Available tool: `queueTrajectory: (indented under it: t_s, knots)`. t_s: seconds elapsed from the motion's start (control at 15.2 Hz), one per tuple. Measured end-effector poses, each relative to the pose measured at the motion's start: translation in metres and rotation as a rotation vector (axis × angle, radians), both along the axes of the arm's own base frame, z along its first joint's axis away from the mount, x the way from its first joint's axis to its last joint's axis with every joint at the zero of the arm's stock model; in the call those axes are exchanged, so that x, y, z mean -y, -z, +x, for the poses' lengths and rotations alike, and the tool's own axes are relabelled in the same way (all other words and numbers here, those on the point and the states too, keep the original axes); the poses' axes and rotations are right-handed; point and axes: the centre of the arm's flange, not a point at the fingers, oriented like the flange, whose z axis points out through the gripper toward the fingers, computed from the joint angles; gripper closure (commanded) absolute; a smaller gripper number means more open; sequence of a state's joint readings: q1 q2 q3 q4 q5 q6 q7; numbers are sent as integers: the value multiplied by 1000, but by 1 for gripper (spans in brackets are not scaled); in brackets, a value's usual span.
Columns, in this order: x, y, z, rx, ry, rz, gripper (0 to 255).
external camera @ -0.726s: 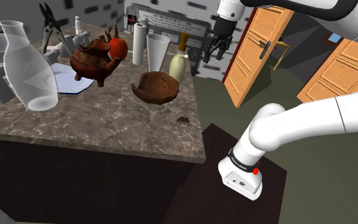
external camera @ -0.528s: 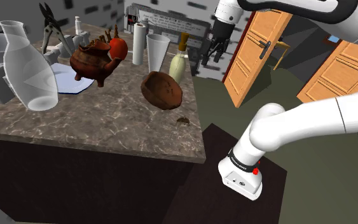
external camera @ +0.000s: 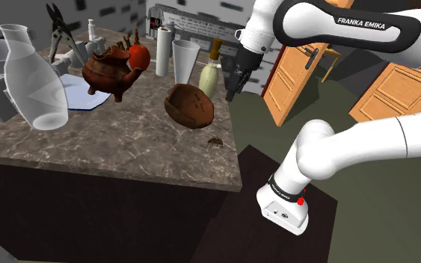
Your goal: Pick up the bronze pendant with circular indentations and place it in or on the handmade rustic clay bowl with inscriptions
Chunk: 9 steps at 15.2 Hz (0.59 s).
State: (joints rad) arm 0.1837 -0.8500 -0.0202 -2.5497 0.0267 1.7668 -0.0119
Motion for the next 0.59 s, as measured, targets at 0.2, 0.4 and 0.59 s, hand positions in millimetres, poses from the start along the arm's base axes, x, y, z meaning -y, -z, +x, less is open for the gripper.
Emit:
queueTrajectory:
  t_s: [0.2, 0.4, 0.59]
  knots:
    - [-27, 24, -14, 14, -110, 22, 0]
    - [-54, 43, -26, 28, -220, 44, 0]
    - [-77, 68, -40, 42, -330, 66, 0]
